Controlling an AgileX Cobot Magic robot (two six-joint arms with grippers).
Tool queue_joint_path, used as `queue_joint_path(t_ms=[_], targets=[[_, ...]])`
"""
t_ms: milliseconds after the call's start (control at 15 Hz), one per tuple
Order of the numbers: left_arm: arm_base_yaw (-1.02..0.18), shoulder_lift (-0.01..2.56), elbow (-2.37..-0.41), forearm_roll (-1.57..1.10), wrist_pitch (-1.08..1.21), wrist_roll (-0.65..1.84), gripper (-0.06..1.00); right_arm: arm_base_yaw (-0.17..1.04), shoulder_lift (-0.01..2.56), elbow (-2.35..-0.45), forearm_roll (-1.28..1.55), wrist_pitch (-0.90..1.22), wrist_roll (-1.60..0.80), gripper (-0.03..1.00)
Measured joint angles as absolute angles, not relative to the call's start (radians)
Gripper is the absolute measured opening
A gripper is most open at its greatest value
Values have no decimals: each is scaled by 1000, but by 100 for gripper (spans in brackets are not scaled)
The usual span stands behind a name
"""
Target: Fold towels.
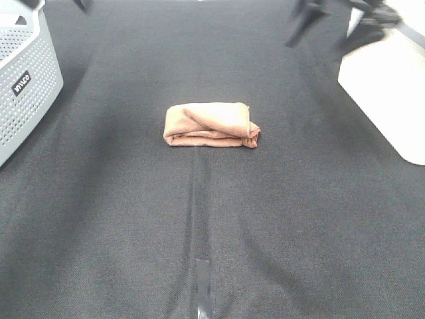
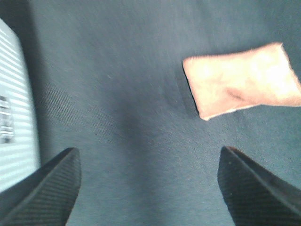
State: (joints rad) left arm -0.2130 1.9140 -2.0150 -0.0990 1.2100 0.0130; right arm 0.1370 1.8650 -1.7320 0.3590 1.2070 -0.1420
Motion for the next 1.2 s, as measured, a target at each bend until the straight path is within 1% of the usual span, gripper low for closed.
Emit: queue_joint_path(t_ms=[133,333,400,733,933,1067,1133,1200], targets=[[-235,1831,-1937,-51,1210,20,76,137,1740,-1592,312,1208,-142,85],[-257,1644,-1707,-23,1210,20,76,137,1518,-1386,252,1210,-140,85],[-258,1514,-1571,-23,1211,15,76,137,1382,-1273,232,1210,-139,85],[-258,1013,-1135,-35,1205,0,76,137,901,-950,218,1213,-116,85],[-258,679,-895,-58,1200,0,76,137,601,-818,210,1216,-116,85],[-258,436,-773,-60,1201,10,76,137,418,-743,196,1217,-116,85],[-258,436,-773,-60,1201,10,76,137,418,-743,196,1217,-116,85],[-258,326,-718,-60,1201,16,76,137,336,-697,192,1217,-116,85]])
